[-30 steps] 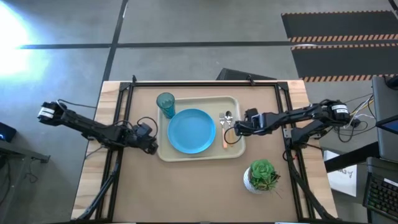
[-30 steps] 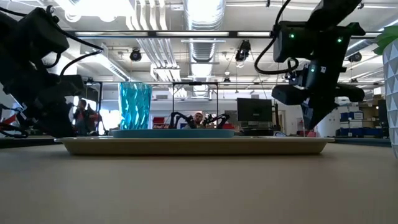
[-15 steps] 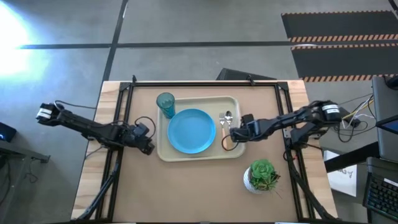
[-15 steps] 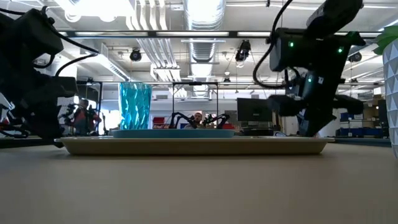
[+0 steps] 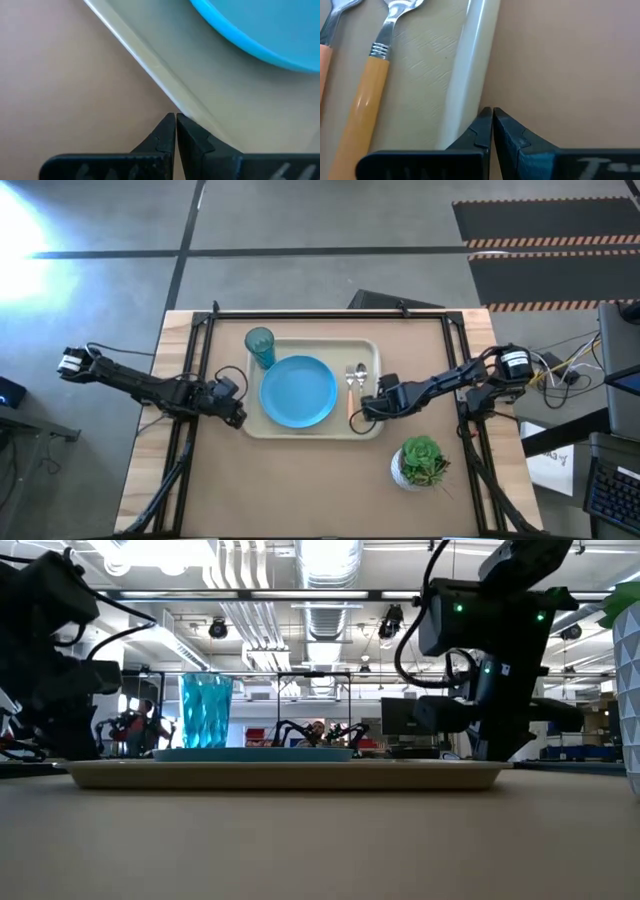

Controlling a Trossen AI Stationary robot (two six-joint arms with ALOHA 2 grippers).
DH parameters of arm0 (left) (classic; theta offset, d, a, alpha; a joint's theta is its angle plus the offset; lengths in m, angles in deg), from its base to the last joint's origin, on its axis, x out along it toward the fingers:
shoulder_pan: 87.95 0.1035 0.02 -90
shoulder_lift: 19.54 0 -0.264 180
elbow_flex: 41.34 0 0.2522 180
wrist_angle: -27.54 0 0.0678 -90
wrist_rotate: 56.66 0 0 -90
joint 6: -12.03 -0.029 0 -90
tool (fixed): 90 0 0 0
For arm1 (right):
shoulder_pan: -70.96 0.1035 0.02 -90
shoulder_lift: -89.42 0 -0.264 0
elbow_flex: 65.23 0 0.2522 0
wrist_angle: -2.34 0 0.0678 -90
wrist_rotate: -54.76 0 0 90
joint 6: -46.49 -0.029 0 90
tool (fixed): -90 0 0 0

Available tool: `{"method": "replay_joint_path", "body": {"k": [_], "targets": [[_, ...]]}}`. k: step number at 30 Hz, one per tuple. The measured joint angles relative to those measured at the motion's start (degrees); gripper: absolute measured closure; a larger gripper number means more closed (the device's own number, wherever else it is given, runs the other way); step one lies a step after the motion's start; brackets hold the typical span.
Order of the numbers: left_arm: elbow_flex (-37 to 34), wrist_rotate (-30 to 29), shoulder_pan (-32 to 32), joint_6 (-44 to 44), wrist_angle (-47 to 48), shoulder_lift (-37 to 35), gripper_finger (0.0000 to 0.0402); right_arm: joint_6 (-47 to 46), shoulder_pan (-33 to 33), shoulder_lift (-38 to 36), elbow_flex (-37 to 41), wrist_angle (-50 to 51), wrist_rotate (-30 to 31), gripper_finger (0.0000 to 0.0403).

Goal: Pick and place plate/cup/fork/spoon on tray
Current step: Move the white serving tray to the center of the table

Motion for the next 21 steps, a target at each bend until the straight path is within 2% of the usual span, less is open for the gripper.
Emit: {"method": "replay_joint_path", "body": {"k": [12,21], "targets": [[0.0,0.3,0.0,-0.9,-1.4,1.0,0.0401,1.1,0.2,-0.3,-1.2,2.7,0.7,0.0394],[0.0,0.3,0.0,0.4,-6.9,2.0,0.0401,2.7,-0.4,-0.3,-1.0,5.7,2.1,0.0394]]}}
